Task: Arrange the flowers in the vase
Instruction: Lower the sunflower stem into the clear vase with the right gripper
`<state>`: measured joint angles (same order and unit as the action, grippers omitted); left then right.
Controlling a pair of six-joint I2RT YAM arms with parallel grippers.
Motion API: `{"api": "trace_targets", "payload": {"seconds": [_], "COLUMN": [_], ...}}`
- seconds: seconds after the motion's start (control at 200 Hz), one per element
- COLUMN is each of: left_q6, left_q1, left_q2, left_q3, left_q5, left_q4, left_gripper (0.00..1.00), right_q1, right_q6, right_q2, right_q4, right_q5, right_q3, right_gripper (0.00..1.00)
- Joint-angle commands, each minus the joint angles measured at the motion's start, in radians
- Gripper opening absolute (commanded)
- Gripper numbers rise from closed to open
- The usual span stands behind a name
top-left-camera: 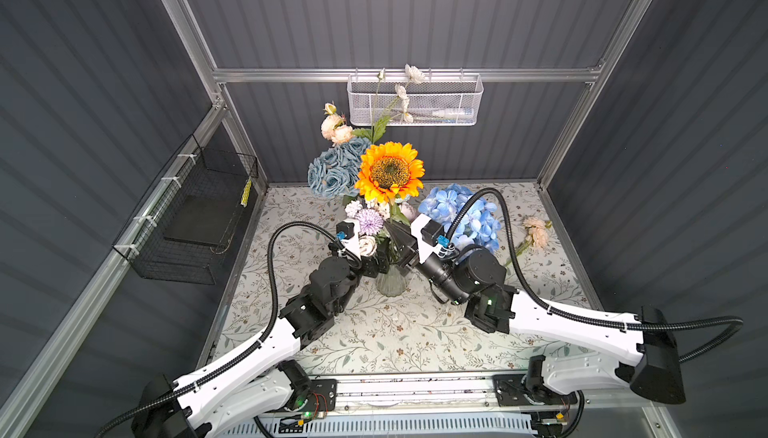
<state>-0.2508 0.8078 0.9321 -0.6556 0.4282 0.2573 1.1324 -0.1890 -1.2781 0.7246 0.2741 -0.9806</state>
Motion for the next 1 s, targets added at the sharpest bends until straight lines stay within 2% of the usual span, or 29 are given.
{"api": "trace_targets", "payload": {"seconds": [0.0,0.37,0.991], "left_q6": [-0.02,-0.04,-0.079], "left_q1": [-0.017,-0.029,-0.029], "left_q2": [0.009,0.025,0.041], "left_q3": [-0.034,-0.032,-0.007], "left_q5": [-0.04,-0.08,-0.169], "left_q4": [0.003,-0.003,-0.01], "left_gripper": [0.99,0.99,0.99], "right_q1": [-0.008,-0.011,-0.099], "right_q6": [0.027,-0.054,0.124], "right_q2": [0.014,-0.019,-0.06], "right_q4": [-0.026,-0.168,-0.218], "right_q5": [0.059,0.077,0.179], "right_q3": [0.019,0.067,0.206], "right_gripper": [0.0,0.0,0.0]}}
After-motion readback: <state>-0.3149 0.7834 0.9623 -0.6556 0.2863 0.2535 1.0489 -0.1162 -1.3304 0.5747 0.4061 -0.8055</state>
